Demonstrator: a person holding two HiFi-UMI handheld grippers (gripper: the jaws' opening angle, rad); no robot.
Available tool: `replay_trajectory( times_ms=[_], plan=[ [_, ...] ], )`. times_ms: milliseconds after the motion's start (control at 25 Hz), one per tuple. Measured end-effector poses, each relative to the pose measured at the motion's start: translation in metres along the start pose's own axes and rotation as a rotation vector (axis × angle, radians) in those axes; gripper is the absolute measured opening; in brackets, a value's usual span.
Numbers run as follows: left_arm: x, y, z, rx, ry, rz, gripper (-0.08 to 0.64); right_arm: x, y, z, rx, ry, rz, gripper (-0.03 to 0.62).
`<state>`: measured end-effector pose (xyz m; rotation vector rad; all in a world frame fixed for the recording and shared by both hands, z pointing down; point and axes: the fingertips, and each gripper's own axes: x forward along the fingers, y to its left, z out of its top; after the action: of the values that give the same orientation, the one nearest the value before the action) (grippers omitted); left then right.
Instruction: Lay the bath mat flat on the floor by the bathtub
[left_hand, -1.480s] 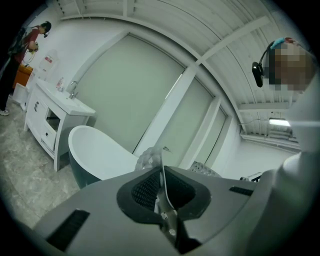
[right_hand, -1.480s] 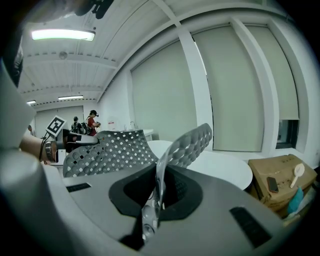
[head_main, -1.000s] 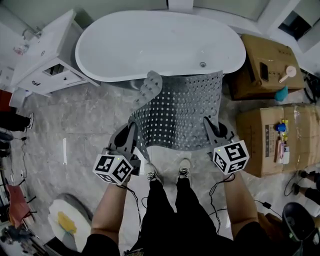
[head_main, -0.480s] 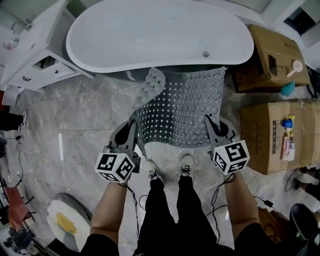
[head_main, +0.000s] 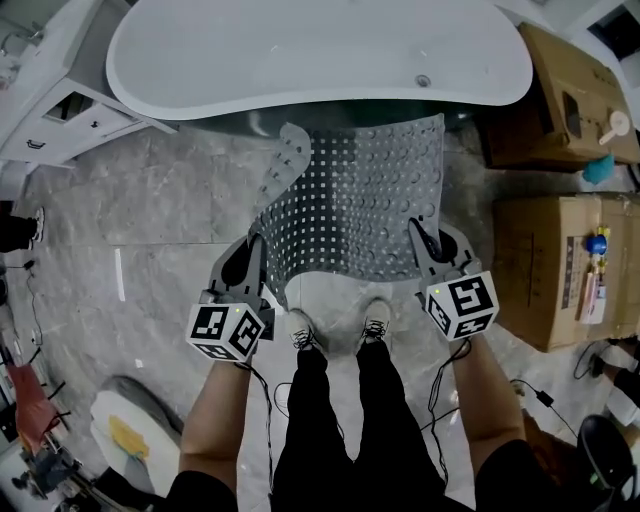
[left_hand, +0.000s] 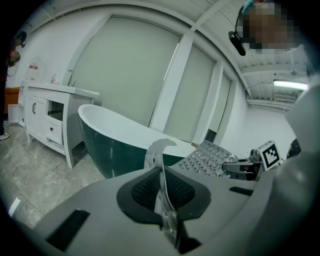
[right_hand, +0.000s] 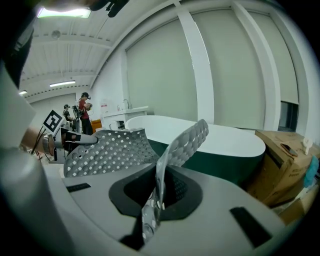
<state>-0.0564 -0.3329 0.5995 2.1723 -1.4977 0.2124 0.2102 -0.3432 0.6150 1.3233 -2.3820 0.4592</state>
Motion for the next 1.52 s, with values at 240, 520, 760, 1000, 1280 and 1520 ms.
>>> replay_trajectory(
  times_ms=[240, 520, 760, 1000, 1280, 1520],
  plan=[
    [0.031, 0.027, -0.053, 0.015, 0.018, -0.001, 0.029, 0.042, -0.010, -0.055, -0.015, 0.013, 0.005, 0.031],
    [0.073, 0.066, -0.121, 0.035, 0.031, -0.015, 0.029, 0.093, -0.018, -0.121, -0.038, 0.018, 0.002, 0.030],
    [0.114, 0.105, -0.179, 0.067, 0.036, -0.014, 0.029, 0.146, -0.031, -0.184, -0.033, 0.023, 0.007, 0.030],
    [0.151, 0.148, -0.239, 0.097, 0.036, -0.007, 0.029, 0.199, -0.046, -0.248, -0.025, 0.020, 0.011, 0.031],
    [0.188, 0.191, -0.308, 0.111, 0.052, 0.008, 0.029, 0.244, -0.063, -0.326, -0.038, 0.036, 0.013, 0.031],
    [0.211, 0.212, -0.349, 0.098, 0.063, 0.009, 0.029, 0.261, -0.079, -0.375, -0.028, 0.051, 0.006, 0.031]
  ],
)
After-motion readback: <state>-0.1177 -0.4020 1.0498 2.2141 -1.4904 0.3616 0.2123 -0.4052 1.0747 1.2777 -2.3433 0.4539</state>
